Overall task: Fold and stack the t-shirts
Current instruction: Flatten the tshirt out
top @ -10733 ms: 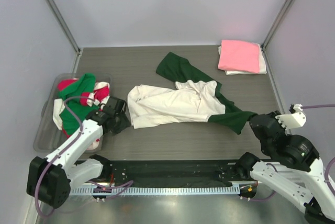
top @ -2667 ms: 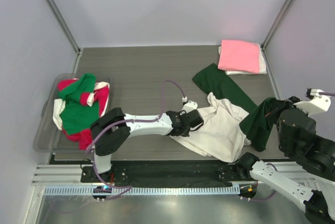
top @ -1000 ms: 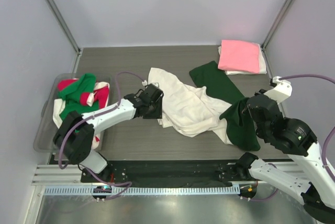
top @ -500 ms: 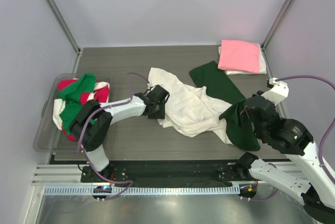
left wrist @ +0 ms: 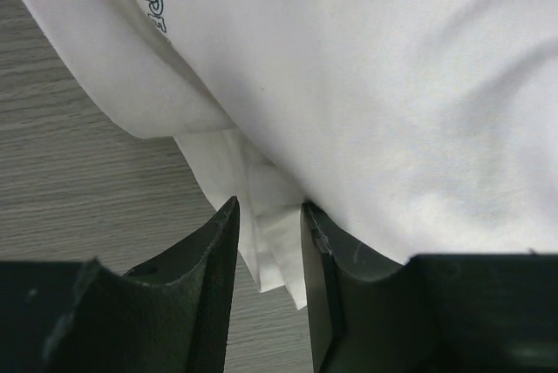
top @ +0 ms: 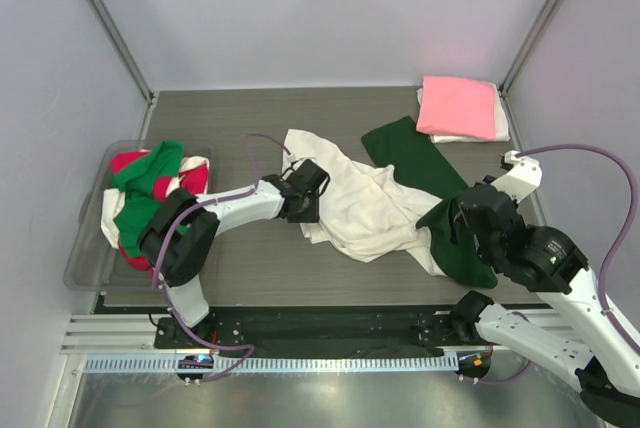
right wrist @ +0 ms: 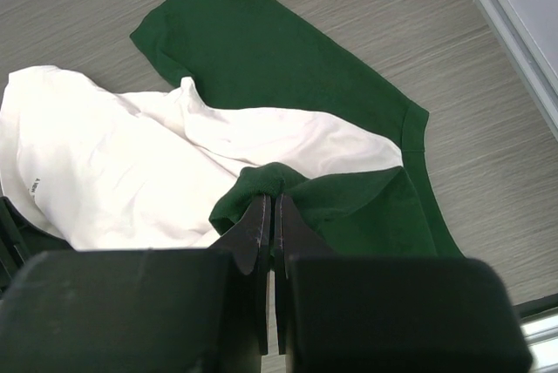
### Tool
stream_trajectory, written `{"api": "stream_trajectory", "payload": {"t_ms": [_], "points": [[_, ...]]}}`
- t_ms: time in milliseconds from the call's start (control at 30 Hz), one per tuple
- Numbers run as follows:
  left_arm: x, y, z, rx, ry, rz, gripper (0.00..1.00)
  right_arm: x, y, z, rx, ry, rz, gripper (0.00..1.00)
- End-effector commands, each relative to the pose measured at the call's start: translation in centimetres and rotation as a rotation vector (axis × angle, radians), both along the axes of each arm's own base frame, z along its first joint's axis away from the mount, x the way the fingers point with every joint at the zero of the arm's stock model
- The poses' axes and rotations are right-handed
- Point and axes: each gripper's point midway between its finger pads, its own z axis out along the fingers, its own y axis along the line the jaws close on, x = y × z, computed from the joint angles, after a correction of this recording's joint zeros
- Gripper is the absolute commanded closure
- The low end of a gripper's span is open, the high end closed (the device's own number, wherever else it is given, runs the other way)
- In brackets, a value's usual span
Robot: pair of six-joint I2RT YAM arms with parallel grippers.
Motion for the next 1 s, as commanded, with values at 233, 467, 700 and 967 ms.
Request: {"api": "stream_trajectory", "payload": {"t_ms": [233, 467, 700, 967], "points": [[0.6, -0.6, 0.2, 0.021, -0.030, 0.029, 0.66, 0.4, 0.3, 0.5, 0.042, -0.043, -0.010, 0.99], [0.3, -1.0, -0.4, 0.033, -0.024, 0.026, 0.73, 0.4, 0.2, 0.4, 0.036, -0.041, -0.014, 0.99], [0.2, -0.4, 0.5, 0.073, -0.045, 0.050, 0.87, 0.4, 0.3, 0.2, 0.039, -0.036, -0.014, 0.99], [0.2, 0.3, 2.6, 0.138, -0.091, 0.067, 0.92, 0.4, 0.3, 0.5, 0.048, -0.043, -0.011, 0.99]]}}
